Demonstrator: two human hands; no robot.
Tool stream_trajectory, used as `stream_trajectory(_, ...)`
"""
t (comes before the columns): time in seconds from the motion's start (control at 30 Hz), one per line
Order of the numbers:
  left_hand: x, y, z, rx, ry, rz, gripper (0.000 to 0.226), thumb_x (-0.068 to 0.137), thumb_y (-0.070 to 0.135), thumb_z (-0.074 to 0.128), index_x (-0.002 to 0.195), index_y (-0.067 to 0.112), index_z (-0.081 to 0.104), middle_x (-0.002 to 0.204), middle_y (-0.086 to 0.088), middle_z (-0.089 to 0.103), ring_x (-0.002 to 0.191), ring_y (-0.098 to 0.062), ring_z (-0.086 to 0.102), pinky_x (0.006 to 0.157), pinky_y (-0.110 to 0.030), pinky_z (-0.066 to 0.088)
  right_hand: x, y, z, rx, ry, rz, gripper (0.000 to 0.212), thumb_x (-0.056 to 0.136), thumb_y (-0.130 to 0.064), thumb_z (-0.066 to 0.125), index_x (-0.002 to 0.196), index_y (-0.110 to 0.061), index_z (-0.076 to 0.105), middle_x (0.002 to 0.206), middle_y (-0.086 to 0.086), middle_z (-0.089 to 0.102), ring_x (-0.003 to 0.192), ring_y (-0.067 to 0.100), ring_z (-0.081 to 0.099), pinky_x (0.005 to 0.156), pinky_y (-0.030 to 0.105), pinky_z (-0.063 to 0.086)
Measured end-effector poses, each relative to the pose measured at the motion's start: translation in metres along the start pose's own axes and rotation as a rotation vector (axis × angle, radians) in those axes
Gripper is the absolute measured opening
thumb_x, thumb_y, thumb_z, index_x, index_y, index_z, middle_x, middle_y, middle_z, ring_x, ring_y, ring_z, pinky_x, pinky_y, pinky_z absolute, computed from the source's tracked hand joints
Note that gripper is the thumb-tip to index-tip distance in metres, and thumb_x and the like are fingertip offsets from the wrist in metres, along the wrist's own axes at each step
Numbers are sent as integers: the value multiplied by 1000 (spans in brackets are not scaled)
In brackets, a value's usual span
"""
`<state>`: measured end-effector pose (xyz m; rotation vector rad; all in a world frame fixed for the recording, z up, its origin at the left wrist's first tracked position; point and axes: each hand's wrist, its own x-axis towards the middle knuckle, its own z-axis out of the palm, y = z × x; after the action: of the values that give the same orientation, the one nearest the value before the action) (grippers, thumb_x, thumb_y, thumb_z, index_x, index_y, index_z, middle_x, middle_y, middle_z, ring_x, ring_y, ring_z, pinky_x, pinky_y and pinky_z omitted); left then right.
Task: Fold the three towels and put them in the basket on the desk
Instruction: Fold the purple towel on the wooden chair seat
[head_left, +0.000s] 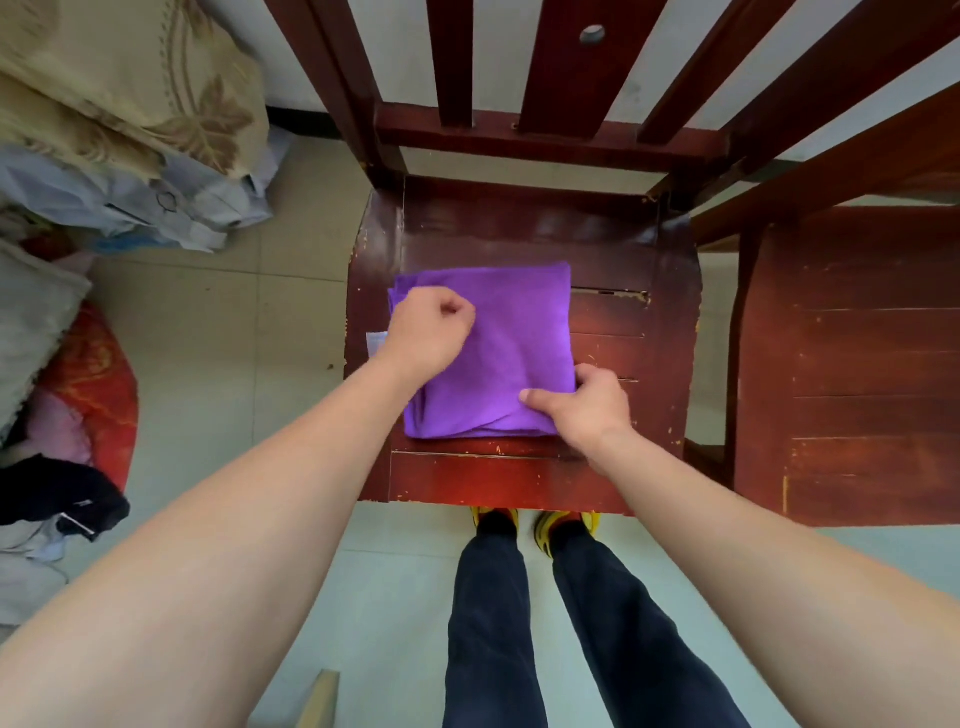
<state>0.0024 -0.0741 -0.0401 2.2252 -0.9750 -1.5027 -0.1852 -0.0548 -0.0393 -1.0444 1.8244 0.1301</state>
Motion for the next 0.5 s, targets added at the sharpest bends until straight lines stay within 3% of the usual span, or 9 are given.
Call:
stream_trajectory(0.07, 3, 15, -1, -225, -55, -154, 22, 92, 34, 58, 88, 13, 63, 78, -9, 67, 69, -20, 62, 68, -29, 51, 5, -1, -17, -1, 60, -85, 29, 67, -33, 83, 80, -19, 62, 83, 3, 68, 80, 27, 63, 69, 34, 48)
stream_trajectory(0.2, -2, 49, 2, -424, -192, -377, 65, 77, 76, 49, 112, 21, 48, 97, -18, 67, 86, -30, 68, 81, -42, 55, -3, -16, -51, -299, 235, -440, 31, 73, -16, 70, 91, -22, 45, 94, -1, 51, 83, 23, 49, 66, 31, 32)
stream_trajectory(0.27, -2, 61, 4, -451, -153, -418, 78, 67, 81, 54, 114, 19, 48, 97, -19, 68, 83, -33, 69, 76, -44, 57, -14, -23, -56, -510, 259, -630, 34, 72, -12, 69, 96, -20, 45, 97, 1, 48, 88, 25, 49, 64, 33, 35)
stream_trajectory(0.33, 3, 66, 6, -454, -30, -393, 65, 71, 64, 66, 109, 13, 51, 98, -17, 69, 80, -31, 70, 63, -35, 56, -22, -23, -54, -685, 234, -763, 39, 70, -14, 72, 103, -15, 50, 101, 6, 50, 92, 30, 50, 63, 36, 40)
stream_trajectory(0.43, 8, 62, -1, -459, 66, -281, 20, 84, 14, 64, 100, 16, 53, 102, -9, 62, 85, -24, 60, 51, -26, 47, -31, -11, -49, -711, 146, -859, 44, 72, -27, 74, 110, -16, 55, 102, 6, 52, 92, 29, 53, 61, 36, 47)
stream_trajectory(0.5, 7, 52, -10, -379, 28, -197, 24, 85, 0, 58, 104, 13, 59, 90, -5, 58, 73, -16, 54, 50, -24, 47, -40, 1, -44, -618, 76, -889, 48, 78, -37, 69, 119, -17, 55, 106, 4, 52, 96, 27, 53, 61, 38, 51)
